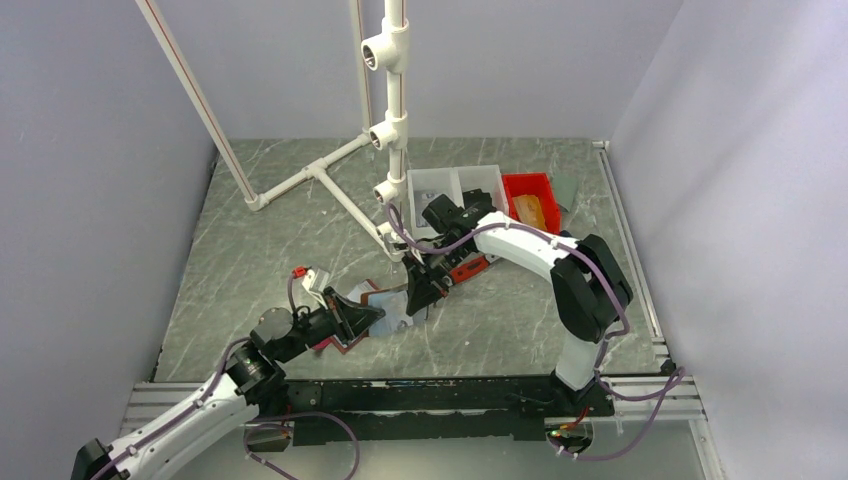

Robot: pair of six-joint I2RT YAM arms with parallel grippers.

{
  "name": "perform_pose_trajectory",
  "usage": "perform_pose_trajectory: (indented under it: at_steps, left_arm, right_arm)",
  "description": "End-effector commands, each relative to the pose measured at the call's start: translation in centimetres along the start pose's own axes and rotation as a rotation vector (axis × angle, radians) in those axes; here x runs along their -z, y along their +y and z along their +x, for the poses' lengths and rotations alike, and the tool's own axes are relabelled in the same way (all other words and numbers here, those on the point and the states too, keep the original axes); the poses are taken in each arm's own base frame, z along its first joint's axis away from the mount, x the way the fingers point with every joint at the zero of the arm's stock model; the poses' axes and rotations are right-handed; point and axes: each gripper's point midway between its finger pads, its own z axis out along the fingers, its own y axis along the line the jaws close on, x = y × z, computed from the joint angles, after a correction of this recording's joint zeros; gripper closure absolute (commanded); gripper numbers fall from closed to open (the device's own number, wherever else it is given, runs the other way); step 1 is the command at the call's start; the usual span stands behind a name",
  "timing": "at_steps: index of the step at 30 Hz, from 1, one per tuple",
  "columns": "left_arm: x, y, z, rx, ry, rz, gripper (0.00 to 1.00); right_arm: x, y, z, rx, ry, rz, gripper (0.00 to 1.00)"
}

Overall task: Take the credit cards out of the card holder
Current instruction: Remove the credit card from the card holder, then place the credit card in the storage box.

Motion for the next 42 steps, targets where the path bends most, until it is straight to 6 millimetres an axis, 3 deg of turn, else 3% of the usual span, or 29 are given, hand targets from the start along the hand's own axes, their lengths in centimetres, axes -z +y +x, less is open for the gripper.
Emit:
perform_pose_trajectory:
  at_steps: [1,7,13,27,42]
  left_arm:
    - [0.2,-1.3,-1.4,-0.035,-0.017,0.026,1.0]
    - [0.2,-0.5,-1.8,-0.035,-0.023,-0.028,1.0]
    - [0.1,0.8,-1.6,0.015,-0.015,-0.098,1.0]
    - [-2.7,2.6,-1.5,0.152,-0.013,-0.105,1.0]
    - [-3.9,4.0,-1.4,0.233,0.058,-0.114,1.0]
  right_arm:
    - [1.4,-0.6,0.0,0.061,0.019,0.03,1.0]
    - [2.3,-1.4,1.4,0.08,0.079,0.053,1.0]
    - [4.9,-1.6,2.6,0.141,0.128,0.116,1.0]
    - [8.9,-2.7,2.9,0.109,0.074,0.202,1.0]
    - [13.2,-5.9,2.8,0.019,0.01,0.391,1.0]
